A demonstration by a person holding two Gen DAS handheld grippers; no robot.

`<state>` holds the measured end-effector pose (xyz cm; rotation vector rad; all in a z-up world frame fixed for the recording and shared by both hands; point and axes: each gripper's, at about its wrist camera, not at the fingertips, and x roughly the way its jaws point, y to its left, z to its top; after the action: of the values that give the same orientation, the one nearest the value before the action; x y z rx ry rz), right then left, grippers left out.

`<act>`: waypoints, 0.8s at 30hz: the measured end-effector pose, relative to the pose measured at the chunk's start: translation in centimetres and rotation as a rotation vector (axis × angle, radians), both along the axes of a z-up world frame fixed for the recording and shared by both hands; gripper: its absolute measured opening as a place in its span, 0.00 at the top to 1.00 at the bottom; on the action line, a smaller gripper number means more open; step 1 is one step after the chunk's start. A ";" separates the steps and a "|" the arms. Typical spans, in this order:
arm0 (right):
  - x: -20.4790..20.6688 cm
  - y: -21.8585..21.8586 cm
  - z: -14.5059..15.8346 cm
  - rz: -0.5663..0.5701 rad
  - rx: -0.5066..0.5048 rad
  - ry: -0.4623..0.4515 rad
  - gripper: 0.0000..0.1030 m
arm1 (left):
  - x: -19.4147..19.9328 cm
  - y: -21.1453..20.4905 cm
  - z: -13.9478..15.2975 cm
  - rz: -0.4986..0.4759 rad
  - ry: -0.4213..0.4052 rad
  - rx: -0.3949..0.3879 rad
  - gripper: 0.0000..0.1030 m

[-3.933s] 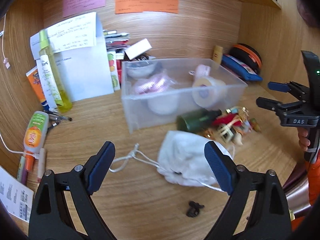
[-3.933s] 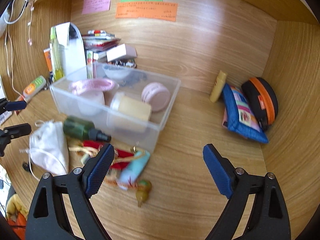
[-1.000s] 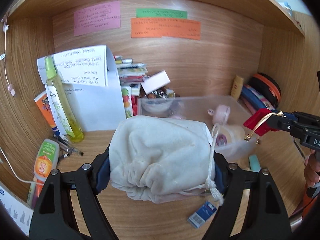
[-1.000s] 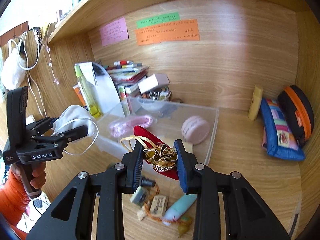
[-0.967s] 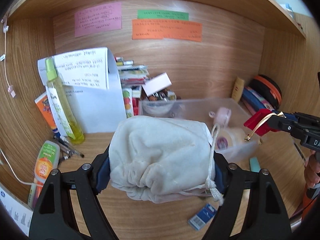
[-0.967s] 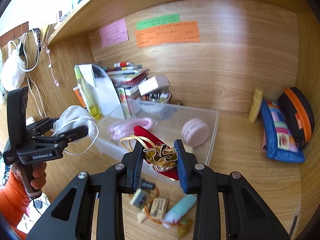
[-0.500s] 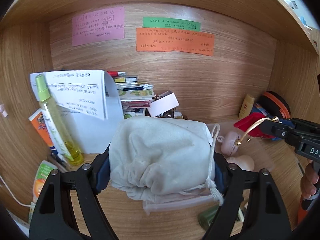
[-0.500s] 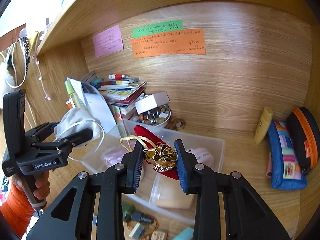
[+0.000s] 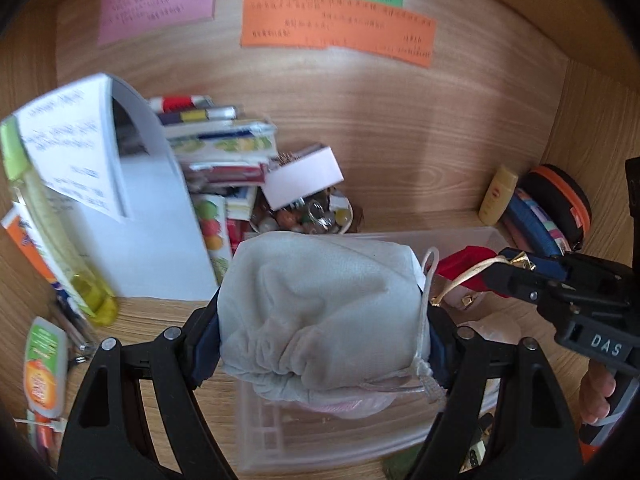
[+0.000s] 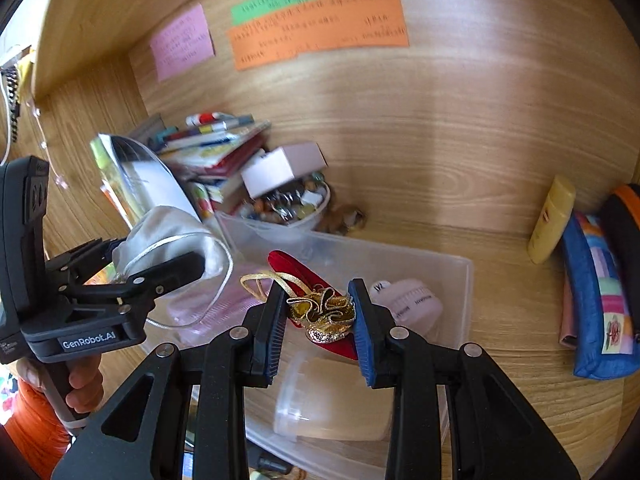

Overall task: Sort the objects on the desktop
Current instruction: 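Carry the white pouch and red-gold ornament over the clear box, then lower the pouch and ornament into the box and open both tools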

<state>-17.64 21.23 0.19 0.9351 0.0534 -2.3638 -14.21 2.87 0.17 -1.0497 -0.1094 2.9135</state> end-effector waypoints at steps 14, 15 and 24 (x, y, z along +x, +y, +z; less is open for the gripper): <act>-0.1 -1.7 -2.2 -0.008 0.144 0.014 0.73 | -1.2 0.9 -2.3 -0.039 -0.061 0.026 0.22; 0.0 -1.9 -2.3 -0.008 0.160 0.020 0.73 | -1.1 1.0 -2.5 -0.044 -0.063 0.024 0.22; 0.4 -2.4 -2.8 -0.013 0.217 0.049 0.69 | -0.2 1.3 -2.9 -0.057 -0.031 -0.025 0.22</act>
<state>-17.25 18.80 -2.57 0.9800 0.3301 -2.4279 -14.45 4.20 -2.76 -1.0840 -0.0438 2.8558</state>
